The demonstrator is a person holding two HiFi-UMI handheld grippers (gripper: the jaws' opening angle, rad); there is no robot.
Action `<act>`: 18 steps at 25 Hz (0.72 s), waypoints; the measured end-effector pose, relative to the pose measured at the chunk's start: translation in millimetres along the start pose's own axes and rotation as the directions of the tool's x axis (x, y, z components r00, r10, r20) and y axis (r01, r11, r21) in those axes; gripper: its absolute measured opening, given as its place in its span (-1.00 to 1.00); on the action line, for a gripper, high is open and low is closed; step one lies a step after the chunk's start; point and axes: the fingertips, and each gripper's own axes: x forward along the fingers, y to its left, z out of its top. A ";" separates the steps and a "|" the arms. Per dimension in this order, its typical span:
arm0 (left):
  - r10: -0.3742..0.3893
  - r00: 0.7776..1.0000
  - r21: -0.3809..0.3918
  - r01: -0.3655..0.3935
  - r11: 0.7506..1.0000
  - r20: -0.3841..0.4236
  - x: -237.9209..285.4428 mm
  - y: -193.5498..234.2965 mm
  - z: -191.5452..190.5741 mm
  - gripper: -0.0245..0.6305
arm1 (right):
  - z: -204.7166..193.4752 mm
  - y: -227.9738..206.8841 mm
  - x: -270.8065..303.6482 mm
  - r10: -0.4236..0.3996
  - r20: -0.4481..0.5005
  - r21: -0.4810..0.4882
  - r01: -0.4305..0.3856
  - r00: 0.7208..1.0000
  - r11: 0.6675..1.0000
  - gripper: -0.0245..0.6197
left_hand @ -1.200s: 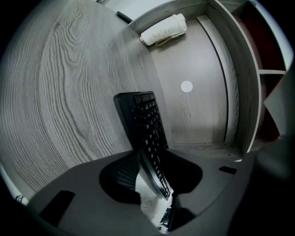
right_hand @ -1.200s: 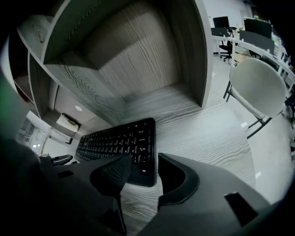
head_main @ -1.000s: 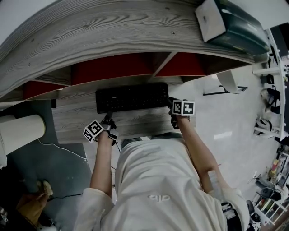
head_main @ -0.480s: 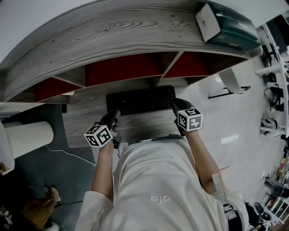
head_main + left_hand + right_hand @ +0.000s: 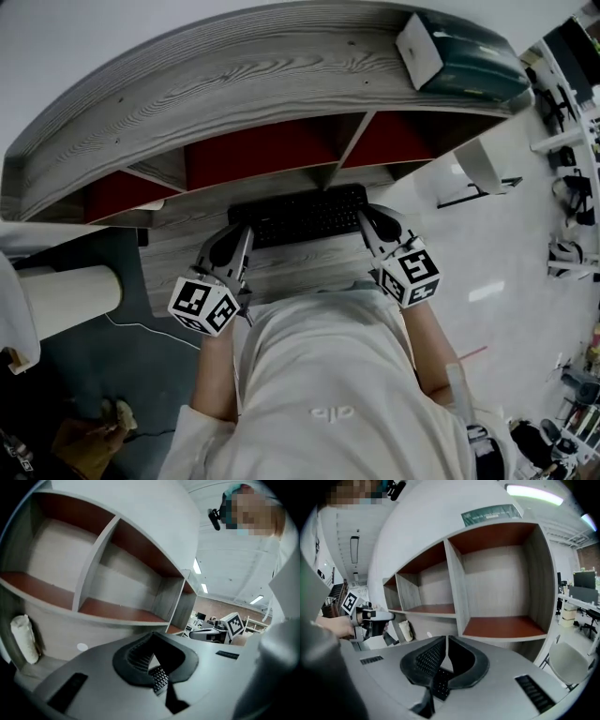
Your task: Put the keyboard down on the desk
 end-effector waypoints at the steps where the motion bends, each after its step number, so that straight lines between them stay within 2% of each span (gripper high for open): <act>1: 0.005 1.000 0.021 -0.005 1.000 0.027 -2.8 -3.5 10.3 -0.88 | 9.6 3.7 -4.2 0.004 0.024 -0.015 -0.003 1.000 1.000 -0.79; 6: 0.008 0.993 0.132 -0.023 0.991 0.117 -13.5 -26.4 47.9 -0.88 | 50.1 21.9 -24.1 0.021 0.119 -0.099 -0.009 0.993 0.995 -0.79; 12: -0.035 0.987 0.195 0.004 0.981 0.154 -17.5 -50.0 62.5 -0.88 | 78.8 42.2 -40.2 0.063 0.192 -0.159 -0.032 0.979 0.987 -0.79; 18: -0.088 0.979 0.233 0.043 0.971 0.184 -22.9 -65.9 70.7 -0.88 | 89.9 52.4 -50.9 0.086 0.233 -0.185 -0.042 0.969 0.982 -0.79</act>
